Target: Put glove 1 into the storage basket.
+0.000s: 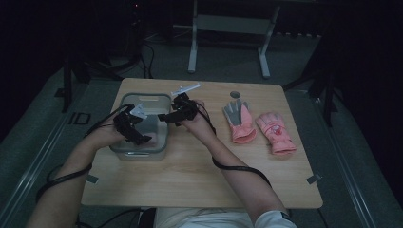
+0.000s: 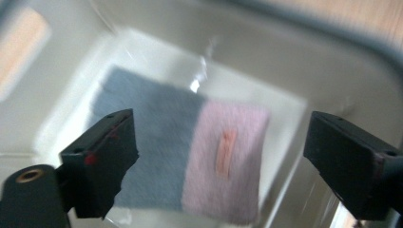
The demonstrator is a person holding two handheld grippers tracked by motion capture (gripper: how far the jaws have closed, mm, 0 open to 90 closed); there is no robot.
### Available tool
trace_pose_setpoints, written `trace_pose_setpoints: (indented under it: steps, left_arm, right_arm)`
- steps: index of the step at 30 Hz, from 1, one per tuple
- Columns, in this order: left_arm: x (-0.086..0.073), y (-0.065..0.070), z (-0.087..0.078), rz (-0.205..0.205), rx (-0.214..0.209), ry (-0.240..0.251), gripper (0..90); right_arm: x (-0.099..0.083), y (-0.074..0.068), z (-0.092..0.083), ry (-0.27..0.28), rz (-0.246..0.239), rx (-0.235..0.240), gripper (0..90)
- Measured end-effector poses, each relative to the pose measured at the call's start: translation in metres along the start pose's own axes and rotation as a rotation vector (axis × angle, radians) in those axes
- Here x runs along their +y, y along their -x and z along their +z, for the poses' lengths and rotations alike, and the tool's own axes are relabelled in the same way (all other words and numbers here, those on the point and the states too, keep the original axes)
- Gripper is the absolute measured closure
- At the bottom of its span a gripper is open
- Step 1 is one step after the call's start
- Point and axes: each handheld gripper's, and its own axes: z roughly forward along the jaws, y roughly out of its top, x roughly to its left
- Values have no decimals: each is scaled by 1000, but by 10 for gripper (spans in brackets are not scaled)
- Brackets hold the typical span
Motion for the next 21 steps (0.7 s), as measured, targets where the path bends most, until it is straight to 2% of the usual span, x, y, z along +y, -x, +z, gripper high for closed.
trace_pose_setpoints:
  steps: [3, 5, 7, 11, 15, 18, 20, 21]
  left_arm:
    - [9, 8, -10, -42, 3, 74, 77]
    - [11, 10, -11, -52, 4, 82, 75]
    - [18, 20, -14, -59, -10, 111, 71]
    - [28, 33, -16, -50, -31, 143, 71]
    - [38, 46, -17, -4, -56, 157, 71]
    - [45, 54, -17, 15, -74, 163, 71]
    - [53, 65, -17, 33, -90, 189, 71]
    - [55, 70, -16, 42, -96, 194, 71]
  right_arm:
    - [-4, 0, -10, 0, -38, -14, 179]
    - [-8, 1, -15, 0, -31, -7, 179]
    - [-11, 1, -21, 1, -44, -2, 181]
    - [-17, 0, -31, 26, -106, 8, 177]
    - [-22, 1, -44, 33, -129, -11, 171]
    - [-25, 3, -51, 41, -116, -11, 160]
    - [-31, 7, -63, 42, -73, -10, 141]
    - [-33, 9, -67, 46, -70, -15, 140]
